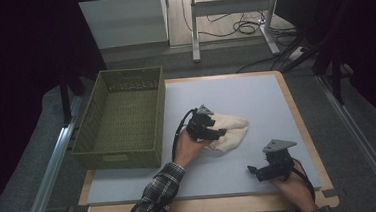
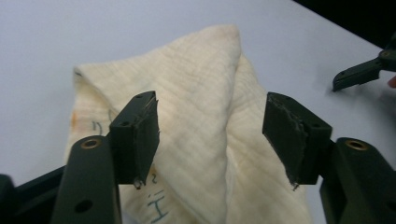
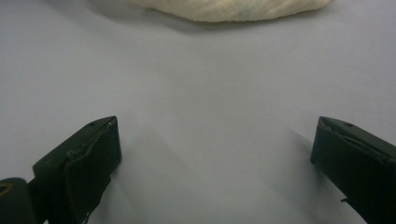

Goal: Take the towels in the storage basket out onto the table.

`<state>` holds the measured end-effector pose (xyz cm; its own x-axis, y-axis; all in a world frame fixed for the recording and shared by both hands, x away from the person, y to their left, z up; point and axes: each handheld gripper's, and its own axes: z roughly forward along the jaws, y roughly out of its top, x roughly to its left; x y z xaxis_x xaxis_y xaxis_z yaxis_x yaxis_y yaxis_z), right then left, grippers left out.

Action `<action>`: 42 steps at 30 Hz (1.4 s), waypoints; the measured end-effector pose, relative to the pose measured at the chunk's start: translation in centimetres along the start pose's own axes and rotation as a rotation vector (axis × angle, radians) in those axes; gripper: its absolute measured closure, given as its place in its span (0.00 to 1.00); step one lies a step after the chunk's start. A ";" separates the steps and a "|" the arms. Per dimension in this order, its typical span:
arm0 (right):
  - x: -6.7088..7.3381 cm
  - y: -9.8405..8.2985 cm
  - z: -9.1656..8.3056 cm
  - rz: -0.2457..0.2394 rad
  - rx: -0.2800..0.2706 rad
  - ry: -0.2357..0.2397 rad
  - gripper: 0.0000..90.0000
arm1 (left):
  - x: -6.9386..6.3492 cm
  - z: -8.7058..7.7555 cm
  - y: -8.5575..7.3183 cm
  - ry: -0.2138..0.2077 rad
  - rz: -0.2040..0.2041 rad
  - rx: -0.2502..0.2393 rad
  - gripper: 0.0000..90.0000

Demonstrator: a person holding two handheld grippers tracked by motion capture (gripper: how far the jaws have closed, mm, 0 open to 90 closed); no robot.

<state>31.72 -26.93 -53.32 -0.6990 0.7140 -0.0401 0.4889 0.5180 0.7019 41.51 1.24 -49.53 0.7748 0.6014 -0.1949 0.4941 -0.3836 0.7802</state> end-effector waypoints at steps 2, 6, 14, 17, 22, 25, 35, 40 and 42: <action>0.0 0.0 0.0 0.000 -0.001 0.002 0.02 | 0.0 -0.6 -0.2 0.006 0.003 -0.013 0.36; 0.0 0.0 0.0 -0.005 0.000 -0.002 0.02 | 0.2 -1.8 -1.2 0.031 0.004 -0.041 0.32; 0.0 0.0 -0.2 -0.001 -0.017 0.001 0.12 | 0.3 -2.9 -3.7 0.067 0.026 -0.046 0.41; 0.1 -0.1 -0.4 0.000 -0.037 0.008 0.24 | 0.3 -2.7 -4.4 0.062 0.028 -0.042 0.47; 0.7 0.6 -0.3 0.016 -0.058 0.084 0.35 | 0.6 -2.3 -5.3 0.055 0.015 -0.042 0.51; 1.2 1.7 0.0 0.006 -0.073 0.143 0.39 | 0.9 -2.2 -5.7 0.048 -0.001 -0.051 0.53; 3.0 6.5 2.9 -0.060 -0.101 0.197 0.39 | 1.4 -1.6 -6.1 0.026 -0.022 -0.052 0.62; 3.7 7.5 5.1 -0.105 -0.074 0.128 0.48 | 1.6 -1.4 -6.3 0.019 -0.024 -0.056 0.82; 3.7 7.6 5.8 -0.111 -0.055 0.083 0.64 | 1.7 -1.5 -6.2 0.022 -0.023 -0.061 0.92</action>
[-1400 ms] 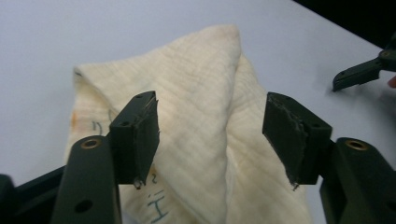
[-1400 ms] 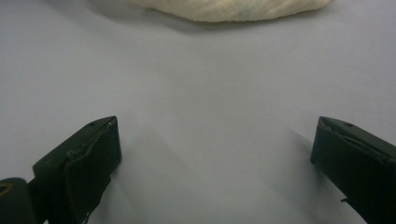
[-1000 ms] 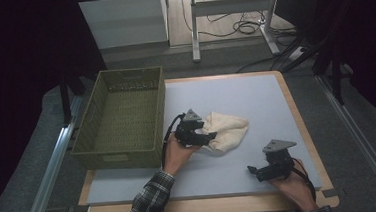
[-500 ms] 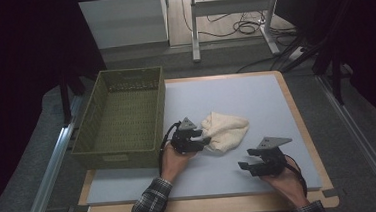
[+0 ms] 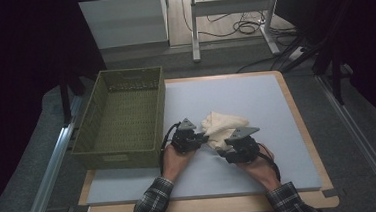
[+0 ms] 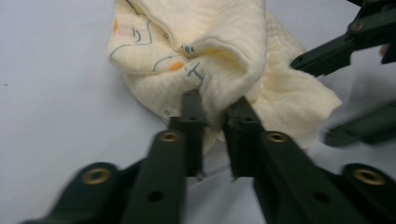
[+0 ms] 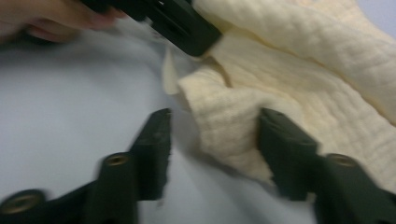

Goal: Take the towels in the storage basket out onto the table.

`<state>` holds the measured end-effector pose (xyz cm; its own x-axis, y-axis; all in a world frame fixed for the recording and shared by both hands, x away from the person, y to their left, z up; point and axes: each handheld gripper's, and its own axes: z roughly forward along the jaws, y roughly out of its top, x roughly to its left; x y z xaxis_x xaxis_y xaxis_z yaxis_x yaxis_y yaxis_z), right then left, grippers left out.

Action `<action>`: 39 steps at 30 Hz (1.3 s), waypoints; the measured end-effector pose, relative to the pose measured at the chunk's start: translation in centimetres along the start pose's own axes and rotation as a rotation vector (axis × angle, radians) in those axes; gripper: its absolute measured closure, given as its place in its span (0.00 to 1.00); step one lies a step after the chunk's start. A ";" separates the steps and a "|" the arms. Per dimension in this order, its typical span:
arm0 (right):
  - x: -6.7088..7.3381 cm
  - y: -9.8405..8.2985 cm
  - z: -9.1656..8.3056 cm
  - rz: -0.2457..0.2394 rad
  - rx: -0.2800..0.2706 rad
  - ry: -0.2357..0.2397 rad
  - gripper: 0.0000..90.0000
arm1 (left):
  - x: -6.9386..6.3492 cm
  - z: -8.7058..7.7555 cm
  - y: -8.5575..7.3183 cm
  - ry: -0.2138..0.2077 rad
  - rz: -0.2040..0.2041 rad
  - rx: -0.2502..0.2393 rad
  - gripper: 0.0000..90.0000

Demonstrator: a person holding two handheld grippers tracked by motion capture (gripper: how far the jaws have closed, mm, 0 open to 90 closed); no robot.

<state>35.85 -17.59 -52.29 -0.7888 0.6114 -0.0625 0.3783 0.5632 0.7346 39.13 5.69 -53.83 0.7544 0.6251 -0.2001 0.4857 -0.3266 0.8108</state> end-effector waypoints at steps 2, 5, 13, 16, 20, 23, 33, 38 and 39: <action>-0.1 0.0 0.2 0.010 0.011 -0.030 0.81 | 0.0 -0.2 0.2 0.006 -0.001 -0.016 0.96; -0.4 -0.1 -0.7 0.030 -0.012 -0.028 0.94 | 0.0 -1.0 0.6 0.020 -0.003 -0.050 0.97; -1.9 -1.3 -5.6 0.053 -0.030 -0.058 0.95 | -0.2 -2.3 1.4 0.058 -0.004 -0.102 0.96; -3.2 -2.5 -7.9 0.067 -0.026 -0.102 0.95 | -0.3 -2.5 1.4 0.063 -0.005 -0.099 0.96; -5.3 -4.2 -10.4 0.122 -0.026 -0.149 0.95 | -0.3 -2.6 1.5 0.055 -0.019 -0.096 0.95; -6.9 -5.9 -11.6 0.163 -0.010 -0.187 0.95 | -0.2 -2.4 1.6 0.073 -0.026 -0.081 0.95; -9.1 -9.9 -13.9 0.291 -0.004 -0.183 0.78 | 0.8 -1.0 1.2 0.146 -0.082 0.011 0.62; -8.0 -9.1 -15.5 0.259 -0.030 -0.178 0.77 | 0.1 -1.5 0.6 0.106 -0.056 0.003 0.57; -7.7 -8.9 -15.8 0.247 -0.036 -0.176 0.77 | 0.0 -1.5 0.5 0.104 -0.049 0.006 0.57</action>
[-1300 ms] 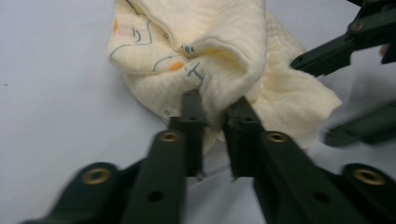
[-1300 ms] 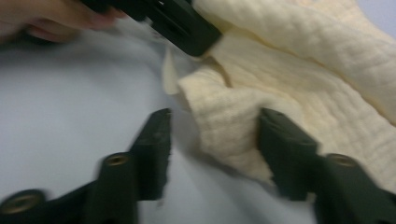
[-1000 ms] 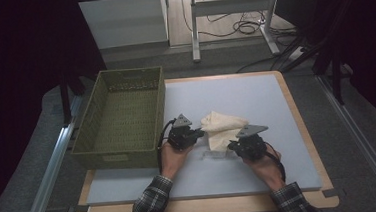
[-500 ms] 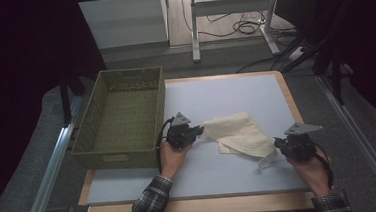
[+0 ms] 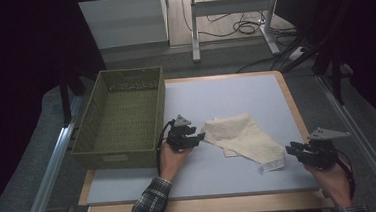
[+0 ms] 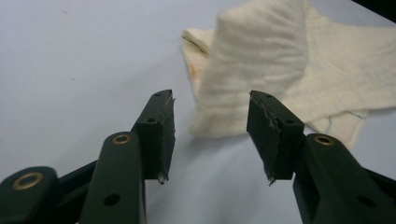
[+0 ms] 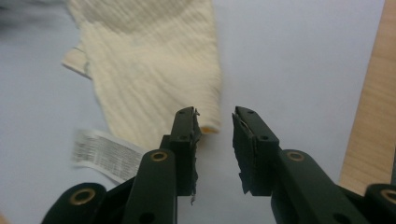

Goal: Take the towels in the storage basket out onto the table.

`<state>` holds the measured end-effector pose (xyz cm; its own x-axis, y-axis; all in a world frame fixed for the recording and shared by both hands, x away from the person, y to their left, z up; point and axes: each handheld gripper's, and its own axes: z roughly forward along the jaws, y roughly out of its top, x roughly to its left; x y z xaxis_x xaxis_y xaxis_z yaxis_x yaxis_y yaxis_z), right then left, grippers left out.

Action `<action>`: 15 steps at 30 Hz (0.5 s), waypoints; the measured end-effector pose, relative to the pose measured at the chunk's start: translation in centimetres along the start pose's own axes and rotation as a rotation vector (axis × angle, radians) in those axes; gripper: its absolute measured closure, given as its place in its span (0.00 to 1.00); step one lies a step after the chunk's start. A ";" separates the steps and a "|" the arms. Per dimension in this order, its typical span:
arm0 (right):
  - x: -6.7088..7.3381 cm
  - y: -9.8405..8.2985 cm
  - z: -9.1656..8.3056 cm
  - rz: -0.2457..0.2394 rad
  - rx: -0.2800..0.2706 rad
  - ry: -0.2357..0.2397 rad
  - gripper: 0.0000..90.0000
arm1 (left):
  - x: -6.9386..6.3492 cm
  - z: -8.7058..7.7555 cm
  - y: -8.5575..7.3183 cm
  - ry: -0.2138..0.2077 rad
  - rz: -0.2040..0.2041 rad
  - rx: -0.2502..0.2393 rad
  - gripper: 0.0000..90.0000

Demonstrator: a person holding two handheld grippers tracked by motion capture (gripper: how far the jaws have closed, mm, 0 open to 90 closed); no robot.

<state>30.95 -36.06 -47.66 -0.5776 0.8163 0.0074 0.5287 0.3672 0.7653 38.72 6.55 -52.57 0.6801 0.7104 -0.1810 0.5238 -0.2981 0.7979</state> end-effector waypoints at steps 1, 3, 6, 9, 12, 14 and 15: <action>0.2 0.2 -0.3 -0.004 -0.005 0.010 0.76 | 0.0 0.0 -0.1 -0.003 0.005 -0.003 0.56; 0.7 0.4 -0.6 -0.006 -0.014 0.037 0.75 | 0.0 0.0 -0.2 -0.014 0.002 -0.007 0.55; 1.5 0.5 -0.5 -0.009 -0.010 0.086 0.72 | 0.2 0.3 -0.2 -0.009 -0.007 -0.006 0.54; 2.5 0.0 0.4 -0.025 0.009 0.122 0.70 | 0.6 0.8 -0.2 -0.022 -0.027 -0.007 0.54; 3.2 -1.0 1.7 -0.045 0.036 0.135 0.68 | 1.0 1.5 -0.2 -0.046 -0.038 0.005 0.59; 3.5 -1.7 2.5 -0.074 0.070 0.118 0.66 | 1.0 1.8 -0.2 -0.053 -0.039 0.023 0.64; 3.7 -2.0 2.8 -0.097 0.091 0.091 0.66 | 0.9 1.9 -0.2 -0.050 -0.036 0.034 0.67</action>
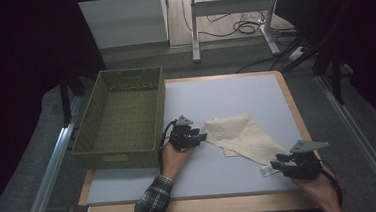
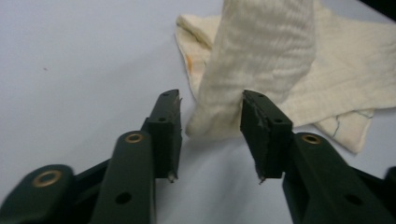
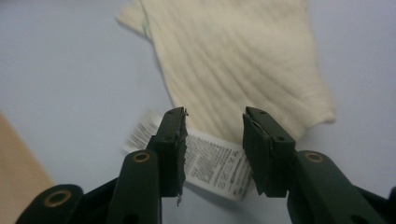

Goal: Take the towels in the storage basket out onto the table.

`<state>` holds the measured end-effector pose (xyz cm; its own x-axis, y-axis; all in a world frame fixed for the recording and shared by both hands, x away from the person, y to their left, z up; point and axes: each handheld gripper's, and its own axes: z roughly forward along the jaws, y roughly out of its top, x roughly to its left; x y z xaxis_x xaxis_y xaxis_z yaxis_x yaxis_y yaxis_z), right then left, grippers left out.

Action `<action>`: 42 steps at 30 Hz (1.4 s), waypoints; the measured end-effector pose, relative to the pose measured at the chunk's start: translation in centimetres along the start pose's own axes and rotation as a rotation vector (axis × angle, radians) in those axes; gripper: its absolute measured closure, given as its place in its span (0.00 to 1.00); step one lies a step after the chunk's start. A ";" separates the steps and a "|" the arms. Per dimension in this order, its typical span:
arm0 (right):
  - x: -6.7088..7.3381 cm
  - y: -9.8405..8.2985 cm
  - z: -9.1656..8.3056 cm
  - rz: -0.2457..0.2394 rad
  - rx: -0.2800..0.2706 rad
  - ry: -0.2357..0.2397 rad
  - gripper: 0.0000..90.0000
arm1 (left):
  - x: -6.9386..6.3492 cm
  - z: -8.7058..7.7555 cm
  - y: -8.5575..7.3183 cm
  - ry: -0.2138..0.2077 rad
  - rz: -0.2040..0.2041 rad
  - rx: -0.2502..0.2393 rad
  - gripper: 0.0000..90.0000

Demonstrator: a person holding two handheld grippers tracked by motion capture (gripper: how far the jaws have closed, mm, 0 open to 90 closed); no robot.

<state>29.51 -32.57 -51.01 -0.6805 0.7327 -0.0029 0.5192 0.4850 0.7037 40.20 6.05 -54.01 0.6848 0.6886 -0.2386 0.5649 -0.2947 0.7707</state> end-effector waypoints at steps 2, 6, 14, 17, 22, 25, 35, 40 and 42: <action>0.3 -0.6 0.4 -0.047 0.012 -0.045 0.66 | -0.1 0.1 -0.1 -0.008 0.002 0.006 0.75; 0.3 -0.9 0.4 -0.051 -0.007 -0.060 0.86 | -0.2 0.1 -0.2 -0.027 0.002 0.019 0.89; 0.2 -0.5 0.0 -0.048 0.008 -0.047 0.98 | -0.8 -1.9 0.3 -0.069 0.003 -0.066 0.93; -0.1 0.3 -0.7 -0.047 -0.024 -0.048 0.98 | -0.9 -3.1 1.7 -0.068 0.003 -0.118 0.93; -2.0 3.5 -2.5 -0.034 -0.098 -0.072 0.98 | -0.9 -4.2 5.9 -0.035 0.028 -0.168 0.93; -4.0 6.9 -3.5 -0.009 -0.162 -0.103 0.98 | -0.4 -4.0 9.9 0.037 0.045 -0.186 0.93; -8.0 11.2 -2.0 0.079 -0.143 -0.164 0.73 | 1.1 -1.2 10.2 0.174 0.011 -0.091 0.47; -7.2 8.9 0.0 0.101 -0.106 -0.088 0.70 | 1.5 -0.3 7.1 0.125 -0.033 -0.071 0.46; -6.7 8.2 0.7 0.105 -0.098 -0.056 0.70 | 1.4 -0.2 6.1 0.112 -0.036 -0.064 0.46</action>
<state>38.69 -33.19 -45.76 -0.5942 0.8035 0.0366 0.5308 0.3576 0.7683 44.51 5.38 -49.51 0.6066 0.7690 -0.2018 0.5552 -0.2282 0.7998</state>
